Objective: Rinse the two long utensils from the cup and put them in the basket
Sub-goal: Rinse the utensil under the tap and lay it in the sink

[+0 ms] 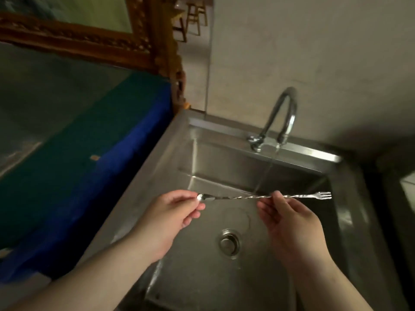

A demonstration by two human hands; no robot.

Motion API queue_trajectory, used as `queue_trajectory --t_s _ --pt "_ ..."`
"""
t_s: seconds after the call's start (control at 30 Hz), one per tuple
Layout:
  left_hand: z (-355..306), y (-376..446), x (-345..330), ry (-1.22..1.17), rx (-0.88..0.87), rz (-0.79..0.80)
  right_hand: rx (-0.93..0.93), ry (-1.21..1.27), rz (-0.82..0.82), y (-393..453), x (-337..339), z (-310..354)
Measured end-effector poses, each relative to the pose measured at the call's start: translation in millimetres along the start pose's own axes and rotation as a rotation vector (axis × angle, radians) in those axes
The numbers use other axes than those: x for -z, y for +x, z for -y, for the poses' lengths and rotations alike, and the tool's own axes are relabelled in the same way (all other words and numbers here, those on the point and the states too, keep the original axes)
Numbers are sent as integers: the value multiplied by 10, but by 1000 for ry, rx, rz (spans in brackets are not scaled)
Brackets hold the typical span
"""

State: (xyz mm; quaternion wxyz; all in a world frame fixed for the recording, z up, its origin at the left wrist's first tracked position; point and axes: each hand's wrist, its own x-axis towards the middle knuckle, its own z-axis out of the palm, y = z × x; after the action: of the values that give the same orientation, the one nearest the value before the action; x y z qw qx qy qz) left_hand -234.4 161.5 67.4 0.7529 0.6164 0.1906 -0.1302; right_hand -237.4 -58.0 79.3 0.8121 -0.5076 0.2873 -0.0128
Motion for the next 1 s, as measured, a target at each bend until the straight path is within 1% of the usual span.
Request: queue_trajectory --t_s 0.1,0.2,0.27,0.33,0.47,0.63,0.73,0.8,0.83,0.87,0.9,0.93,0.97,1.0 --pt "101 278 -572 55 2 54 23 -28 -63 260 465 156" --pt "204 521 -1001 101 9 78 58 -30 -84 484 800 231" --pt "278 678 -1218 122 19 89 8 40 -131 635 941 245" --pt "333 830 -1371 144 21 89 -79 180 -193 773 1011 242" --pt "409 1145 -1577 178 17 76 -148 270 -241 1039 1115 194" --pt "431 1395 -1662 230 -14 61 -221 375 -285 1245 1125 78" --pt "411 1473 -1679 347 -115 98 -309 465 -315 1314 1088 7" --pt "379 1514 -1683 444 -186 99 -395 453 -338 1346 1033 -50" --pt "359 1534 -1681 484 -225 86 -445 382 -337 1347 998 -80" --pt "338 1551 -1677 533 -276 70 -469 237 -325 1339 967 -116" --pt "317 1564 -1671 594 -335 61 -439 -5 -295 1327 932 -144" --pt "296 1570 -1667 654 -388 63 -337 -308 -257 1318 883 -165" --pt "272 1566 -1673 703 -429 71 -159 -594 -220 1315 815 -164" --pt "256 1552 -1683 742 -457 82 51 -784 -176 1316 727 -148"
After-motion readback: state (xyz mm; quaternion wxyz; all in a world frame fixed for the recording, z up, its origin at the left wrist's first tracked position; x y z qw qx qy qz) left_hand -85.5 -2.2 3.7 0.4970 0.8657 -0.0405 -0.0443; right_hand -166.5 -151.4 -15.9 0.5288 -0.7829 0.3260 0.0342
